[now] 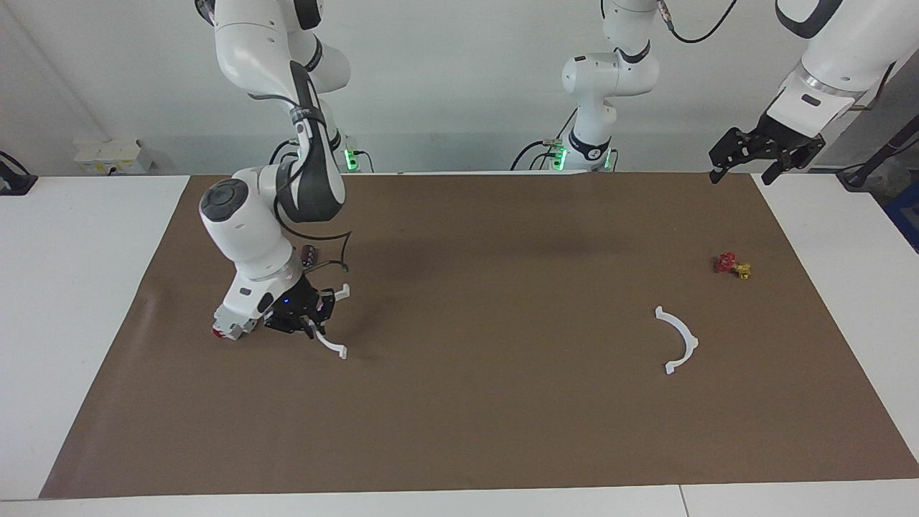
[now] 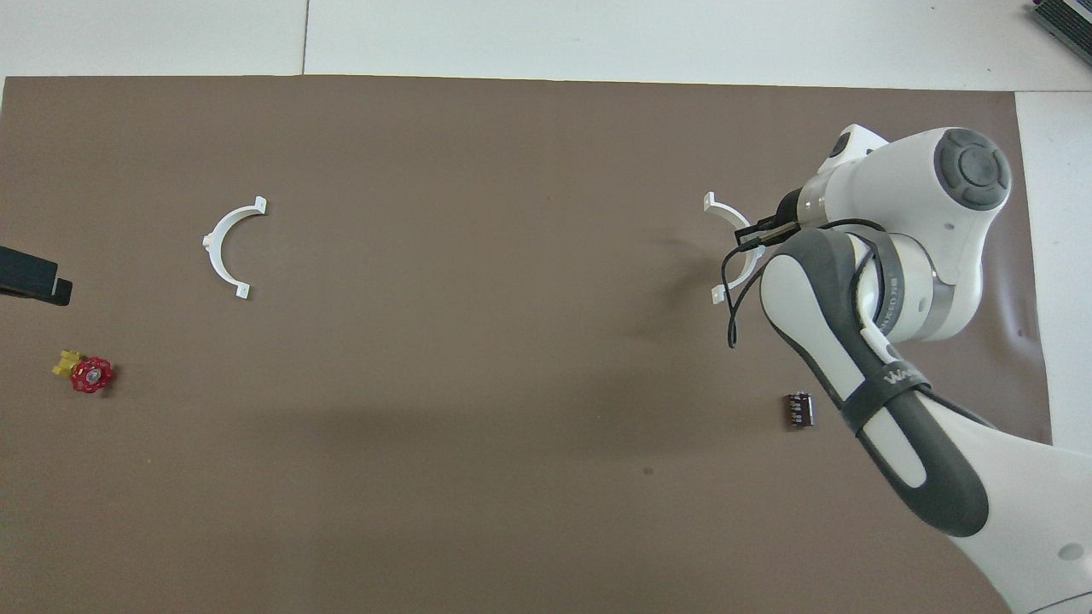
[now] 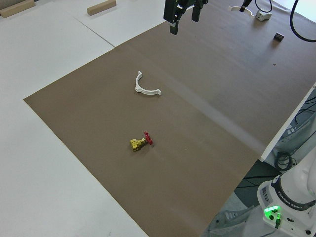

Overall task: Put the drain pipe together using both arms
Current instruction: 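Carry the half-ring with the right gripper to the table center, then release the half-ring with the right gripper while the left gripper grasps the other half-ring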

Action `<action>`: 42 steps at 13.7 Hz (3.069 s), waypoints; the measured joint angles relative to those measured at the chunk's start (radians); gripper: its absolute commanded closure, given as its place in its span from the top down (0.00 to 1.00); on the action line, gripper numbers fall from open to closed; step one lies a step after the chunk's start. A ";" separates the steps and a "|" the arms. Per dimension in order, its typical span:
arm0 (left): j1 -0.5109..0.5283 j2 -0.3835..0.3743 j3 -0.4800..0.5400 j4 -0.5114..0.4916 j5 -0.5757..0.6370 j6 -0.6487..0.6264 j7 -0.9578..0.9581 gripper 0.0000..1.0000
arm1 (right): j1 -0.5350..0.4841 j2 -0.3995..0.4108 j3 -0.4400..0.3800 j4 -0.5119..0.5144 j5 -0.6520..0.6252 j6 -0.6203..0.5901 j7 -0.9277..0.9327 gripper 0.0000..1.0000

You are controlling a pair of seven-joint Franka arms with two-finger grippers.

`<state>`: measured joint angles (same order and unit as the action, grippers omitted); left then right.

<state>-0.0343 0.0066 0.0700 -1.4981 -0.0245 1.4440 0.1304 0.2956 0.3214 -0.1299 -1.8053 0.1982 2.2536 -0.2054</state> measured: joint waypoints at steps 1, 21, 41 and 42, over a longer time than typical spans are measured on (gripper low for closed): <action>0.000 0.000 0.000 0.000 0.000 0.000 0.000 1.00 | 0.041 -0.001 0.001 0.000 -0.025 0.000 0.089 0.00; 0.000 0.000 -0.006 0.000 0.000 0.000 0.000 1.00 | 0.388 0.131 0.001 -0.031 -0.200 0.200 0.476 0.00; 0.023 0.190 -0.004 -0.387 0.000 0.728 0.000 1.00 | 0.362 0.091 -0.010 -0.028 -0.201 0.224 0.489 1.00; 0.023 0.215 -0.005 -0.388 0.000 0.761 0.000 1.00 | 0.336 0.065 -0.012 -0.025 -0.201 0.216 0.491 1.00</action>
<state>-0.0111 0.2218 0.0645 -1.8856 -0.0249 2.2050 0.1301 0.6313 0.3865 -0.1421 -1.8308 -0.0024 2.4697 0.2852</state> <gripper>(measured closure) 0.000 0.000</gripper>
